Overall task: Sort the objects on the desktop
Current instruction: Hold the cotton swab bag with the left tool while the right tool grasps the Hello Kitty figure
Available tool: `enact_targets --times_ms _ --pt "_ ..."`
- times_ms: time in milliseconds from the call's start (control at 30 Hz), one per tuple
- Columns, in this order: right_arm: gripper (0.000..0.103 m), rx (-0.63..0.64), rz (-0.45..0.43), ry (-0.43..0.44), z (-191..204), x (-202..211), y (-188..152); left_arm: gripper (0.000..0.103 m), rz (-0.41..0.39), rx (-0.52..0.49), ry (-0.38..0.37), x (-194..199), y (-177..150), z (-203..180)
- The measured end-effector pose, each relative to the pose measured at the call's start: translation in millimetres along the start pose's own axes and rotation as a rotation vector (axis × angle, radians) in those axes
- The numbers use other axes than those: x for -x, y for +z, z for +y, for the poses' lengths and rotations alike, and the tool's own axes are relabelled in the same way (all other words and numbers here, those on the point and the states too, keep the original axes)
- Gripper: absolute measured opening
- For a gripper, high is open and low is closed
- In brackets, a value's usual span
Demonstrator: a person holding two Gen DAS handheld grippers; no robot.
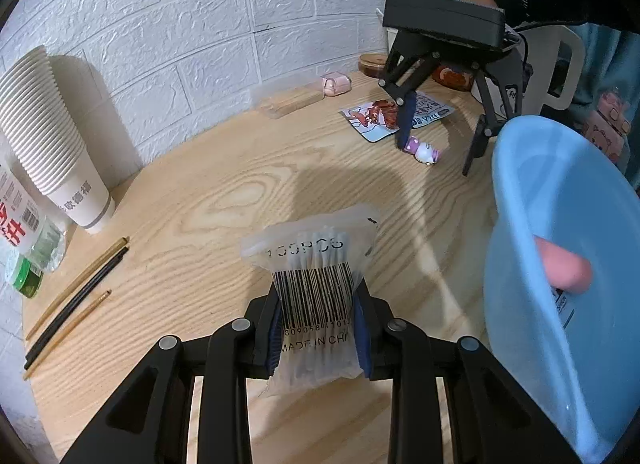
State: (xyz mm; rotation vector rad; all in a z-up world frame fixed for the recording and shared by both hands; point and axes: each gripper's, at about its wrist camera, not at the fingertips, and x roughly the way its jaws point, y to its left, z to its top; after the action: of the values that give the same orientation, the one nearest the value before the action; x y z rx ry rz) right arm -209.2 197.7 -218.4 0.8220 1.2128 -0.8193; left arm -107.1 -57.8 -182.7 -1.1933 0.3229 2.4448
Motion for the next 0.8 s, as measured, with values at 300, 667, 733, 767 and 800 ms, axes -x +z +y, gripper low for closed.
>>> enact_targets --times_ms 300,667,733,767,800 --pt "0.055 0.102 0.005 -0.08 14 -7 -8 0.028 0.004 0.039 0.022 2 -6 -7" --pt "0.037 0.115 0.002 -0.101 32 -11 -17 0.028 -0.009 0.039 0.026 7 -1 -8" --pt "0.037 0.112 -0.001 -0.101 36 -11 -19 0.028 -0.003 0.031 0.024 8 -2 -8" --pt "0.037 0.112 -0.001 -0.104 38 -12 -20 0.028 -0.001 0.029 0.024 8 -2 -8" --pt "0.037 0.115 -0.001 -0.111 41 -12 -21 0.028 0.0 0.028 0.024 8 -2 -8"
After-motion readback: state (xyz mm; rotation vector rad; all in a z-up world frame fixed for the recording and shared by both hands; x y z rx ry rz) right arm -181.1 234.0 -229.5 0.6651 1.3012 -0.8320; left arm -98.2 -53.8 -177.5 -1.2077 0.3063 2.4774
